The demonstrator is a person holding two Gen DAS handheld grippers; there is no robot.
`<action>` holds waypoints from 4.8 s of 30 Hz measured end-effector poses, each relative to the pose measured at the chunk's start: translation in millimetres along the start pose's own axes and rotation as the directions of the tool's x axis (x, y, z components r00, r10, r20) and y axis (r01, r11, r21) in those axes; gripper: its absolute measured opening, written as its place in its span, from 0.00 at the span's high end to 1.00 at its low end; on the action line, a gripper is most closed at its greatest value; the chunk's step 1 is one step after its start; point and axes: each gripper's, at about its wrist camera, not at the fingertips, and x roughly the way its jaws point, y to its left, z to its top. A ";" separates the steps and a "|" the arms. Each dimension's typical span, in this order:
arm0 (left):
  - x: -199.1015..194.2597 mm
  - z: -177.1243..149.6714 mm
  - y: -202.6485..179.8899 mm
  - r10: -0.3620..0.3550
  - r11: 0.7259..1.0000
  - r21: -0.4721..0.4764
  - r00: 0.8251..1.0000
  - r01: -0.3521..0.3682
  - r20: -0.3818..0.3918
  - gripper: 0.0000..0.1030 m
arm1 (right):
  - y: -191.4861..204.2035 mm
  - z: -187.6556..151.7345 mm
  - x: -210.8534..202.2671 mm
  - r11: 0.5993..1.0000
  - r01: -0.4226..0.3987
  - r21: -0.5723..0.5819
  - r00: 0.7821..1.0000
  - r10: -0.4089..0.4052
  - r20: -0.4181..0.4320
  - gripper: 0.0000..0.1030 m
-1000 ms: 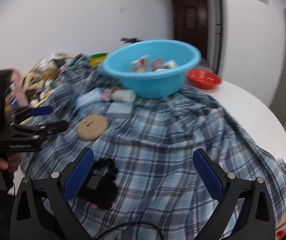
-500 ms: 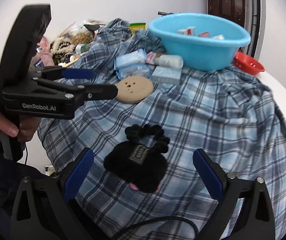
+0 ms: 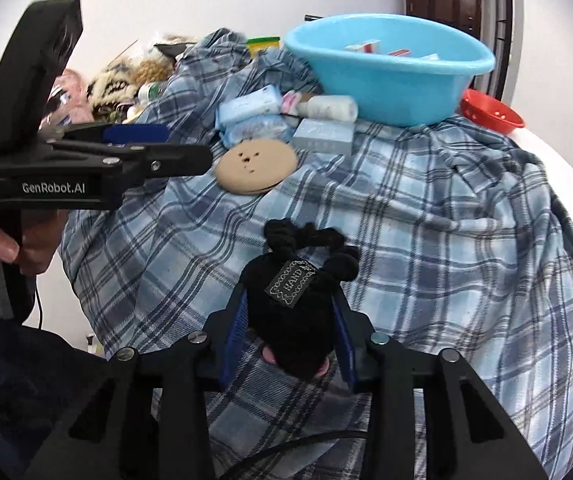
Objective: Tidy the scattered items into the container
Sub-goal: 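Lower the left tool toward the blue Babycare wipes pack on the shirt, then close the left tool on the blue Babycare wipes pack, then carry the black glove and the wipes pack over the blue basin with both tools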
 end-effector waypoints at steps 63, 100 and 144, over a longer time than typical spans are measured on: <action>125.7 113.1 64.7 -0.020 0.944 0.313 0.966 0.103 -0.258 0.15 | -41.7 25.4 -19.3 0.981 0.082 0.178 0.984 -0.108 0.144 0.77; 12.3 23.8 14.6 0.040 0.989 -0.141 0.998 -0.032 0.051 0.54 | -20.9 27.5 -29.3 0.961 0.208 0.181 0.953 -0.241 0.185 0.77; -185.7 113.2 -4.5 0.123 0.992 -0.066 0.810 -0.104 0.573 0.54 | 23.8 105.5 -192.9 0.949 0.284 0.137 0.698 -0.303 0.649 0.77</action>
